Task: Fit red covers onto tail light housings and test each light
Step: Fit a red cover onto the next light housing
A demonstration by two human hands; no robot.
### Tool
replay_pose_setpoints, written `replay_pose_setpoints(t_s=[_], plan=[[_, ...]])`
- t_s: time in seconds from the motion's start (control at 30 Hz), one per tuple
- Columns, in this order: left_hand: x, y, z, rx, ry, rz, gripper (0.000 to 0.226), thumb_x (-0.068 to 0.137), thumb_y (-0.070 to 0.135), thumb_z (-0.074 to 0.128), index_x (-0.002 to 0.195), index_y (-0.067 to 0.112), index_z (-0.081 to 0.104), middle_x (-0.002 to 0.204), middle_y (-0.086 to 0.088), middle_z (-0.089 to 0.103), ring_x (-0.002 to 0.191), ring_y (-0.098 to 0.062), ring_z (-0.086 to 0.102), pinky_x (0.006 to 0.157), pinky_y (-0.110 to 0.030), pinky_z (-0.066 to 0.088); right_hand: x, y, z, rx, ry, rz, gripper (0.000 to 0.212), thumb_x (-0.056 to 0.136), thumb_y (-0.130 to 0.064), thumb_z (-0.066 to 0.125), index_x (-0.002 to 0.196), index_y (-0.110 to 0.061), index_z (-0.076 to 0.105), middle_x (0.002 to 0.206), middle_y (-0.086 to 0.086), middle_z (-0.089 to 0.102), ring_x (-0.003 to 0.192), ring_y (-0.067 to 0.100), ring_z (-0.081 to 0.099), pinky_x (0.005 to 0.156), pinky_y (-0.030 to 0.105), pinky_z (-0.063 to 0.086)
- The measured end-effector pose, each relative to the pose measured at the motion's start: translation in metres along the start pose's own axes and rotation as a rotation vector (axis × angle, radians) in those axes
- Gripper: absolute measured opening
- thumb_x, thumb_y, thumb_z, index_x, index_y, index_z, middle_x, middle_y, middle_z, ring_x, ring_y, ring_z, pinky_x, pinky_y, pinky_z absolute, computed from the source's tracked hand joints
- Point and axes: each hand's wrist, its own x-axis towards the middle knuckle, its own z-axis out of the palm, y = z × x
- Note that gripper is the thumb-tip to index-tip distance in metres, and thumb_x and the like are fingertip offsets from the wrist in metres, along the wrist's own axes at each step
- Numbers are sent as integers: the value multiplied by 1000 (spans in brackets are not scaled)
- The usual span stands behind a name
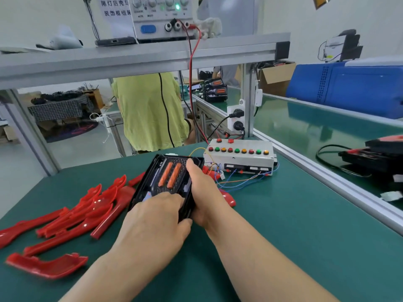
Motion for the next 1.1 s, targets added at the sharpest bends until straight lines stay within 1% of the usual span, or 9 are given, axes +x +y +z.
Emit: replay_pose_setpoints(t_s=[0.13,0.27,0.33,0.43,0.53,0.63,0.73,0.87,1.1], plan=[[-3,-5,3,-267,73,70,23,87,47,64,86,25,69,80,9,63,79,-9,60,77,-33,49,3,-3,-5,-31,-49,-19,48,100,-46,50,119,-5,67,111,18,73,90,31,73,77,42,59],[2,-24,-4,-594,394,64,10,87,38,64,84,32,71,79,13,68,73,-6,63,68,-14,46,9,-11,-17,-24,-147,8,42,102,-44,46,106,-11,71,100,13,75,80,24,72,71,32,59],[13,-46,-2,-727,468,-49,10,92,34,65,89,40,71,88,14,71,80,-6,66,81,-25,53,9,-16,-24,-39,-190,20,39,101,-44,48,103,-14,73,97,10,76,80,23,73,70,32,60],[29,-76,12,-835,431,-192,14,97,31,59,99,40,70,103,12,71,101,-12,66,97,-44,51,7,-17,-28,-86,-272,40,49,99,-47,49,122,-9,68,114,16,71,101,30,68,99,45,52],[31,-89,21,-661,453,-147,18,101,32,50,112,38,63,114,22,59,114,-3,52,102,-26,36,7,-15,-29,-120,-358,78,46,98,-48,49,110,-11,73,105,13,73,94,28,69,98,43,51],[35,-93,23,-782,443,-219,23,103,42,40,114,40,60,121,24,56,115,9,47,99,-12,30,8,-12,-31,-127,-443,123,45,92,-51,53,101,-13,76,97,11,75,86,25,72,86,37,57],[39,-97,25,-961,403,-359,45,98,52,42,131,24,57,137,7,55,126,-9,51,112,-39,37,8,-9,-31,-121,-499,151,51,87,-55,56,107,-12,74,103,14,74,92,28,70,90,41,56],[42,-97,21,-1114,410,-414,44,100,40,50,142,25,46,134,7,55,102,4,61,81,-27,49,9,-5,-32,-132,-519,163,57,91,-59,50,109,-11,74,107,16,73,95,29,70,95,43,53],[43,-94,17,-1452,331,-416,16,100,31,54,108,18,54,91,0,73,80,-14,67,69,-33,51,12,-5,-34,-133,-504,189,63,89,-64,50,110,-10,75,112,18,72,97,30,70,91,42,56]])
